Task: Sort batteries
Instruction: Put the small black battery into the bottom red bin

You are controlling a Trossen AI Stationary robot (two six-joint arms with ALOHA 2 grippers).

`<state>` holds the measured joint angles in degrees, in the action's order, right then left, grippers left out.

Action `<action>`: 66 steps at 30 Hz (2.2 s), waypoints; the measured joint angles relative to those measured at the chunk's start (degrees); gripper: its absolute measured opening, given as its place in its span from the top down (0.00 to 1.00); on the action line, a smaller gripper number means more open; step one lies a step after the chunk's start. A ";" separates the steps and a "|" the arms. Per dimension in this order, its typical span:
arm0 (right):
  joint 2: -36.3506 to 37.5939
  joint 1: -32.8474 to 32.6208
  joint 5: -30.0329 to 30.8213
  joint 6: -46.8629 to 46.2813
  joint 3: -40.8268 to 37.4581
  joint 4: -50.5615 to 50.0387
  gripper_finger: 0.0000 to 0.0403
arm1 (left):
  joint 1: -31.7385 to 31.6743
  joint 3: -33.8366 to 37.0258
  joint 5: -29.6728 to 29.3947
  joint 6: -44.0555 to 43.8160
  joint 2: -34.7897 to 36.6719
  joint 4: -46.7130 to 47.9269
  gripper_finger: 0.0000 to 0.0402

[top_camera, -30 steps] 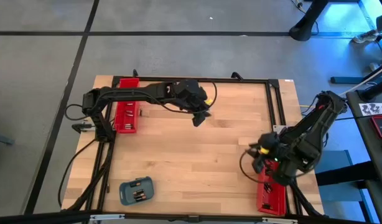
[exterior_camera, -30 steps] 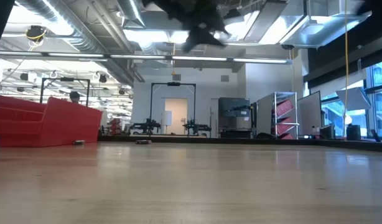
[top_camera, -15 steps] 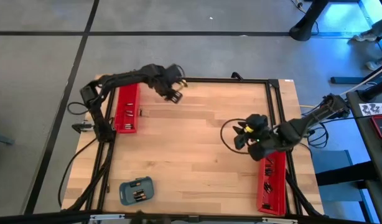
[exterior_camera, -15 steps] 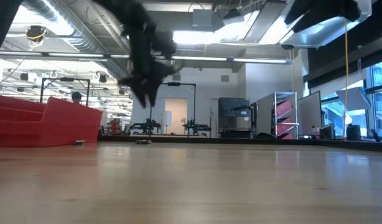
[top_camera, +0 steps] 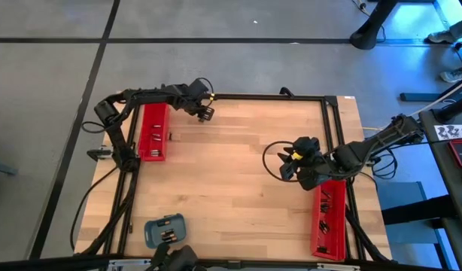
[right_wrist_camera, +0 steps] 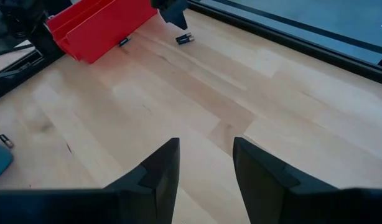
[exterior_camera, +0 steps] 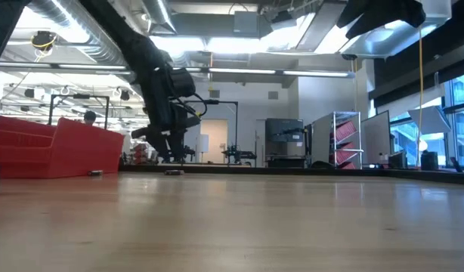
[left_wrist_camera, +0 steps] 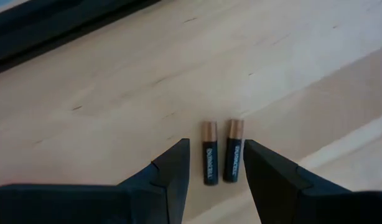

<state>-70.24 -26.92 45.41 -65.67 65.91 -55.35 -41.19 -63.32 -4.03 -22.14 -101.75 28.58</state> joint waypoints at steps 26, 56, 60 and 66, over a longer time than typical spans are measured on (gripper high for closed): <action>-0.04 -0.07 -0.06 -0.02 0.00 1.49 0.62 | 1.51 13.96 -3.90 -1.12 -0.85 -15.86 0.92; 15.71 0.60 -5.97 15.13 -1.57 3.34 0.62 | 16.50 6.96 19.71 -1.64 19.54 -35.87 0.97; 16.89 2.30 -6.55 15.74 -7.82 14.71 0.62 | 21.95 7.06 19.96 -6.14 19.52 -48.99 0.97; 14.42 7.09 -9.53 26.82 -16.73 47.73 0.49 | 28.11 7.02 19.82 -10.10 19.58 -58.66 0.97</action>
<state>-55.82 -19.83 35.88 -38.85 49.18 -7.62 -13.07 -56.29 15.78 -32.24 -82.17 -30.08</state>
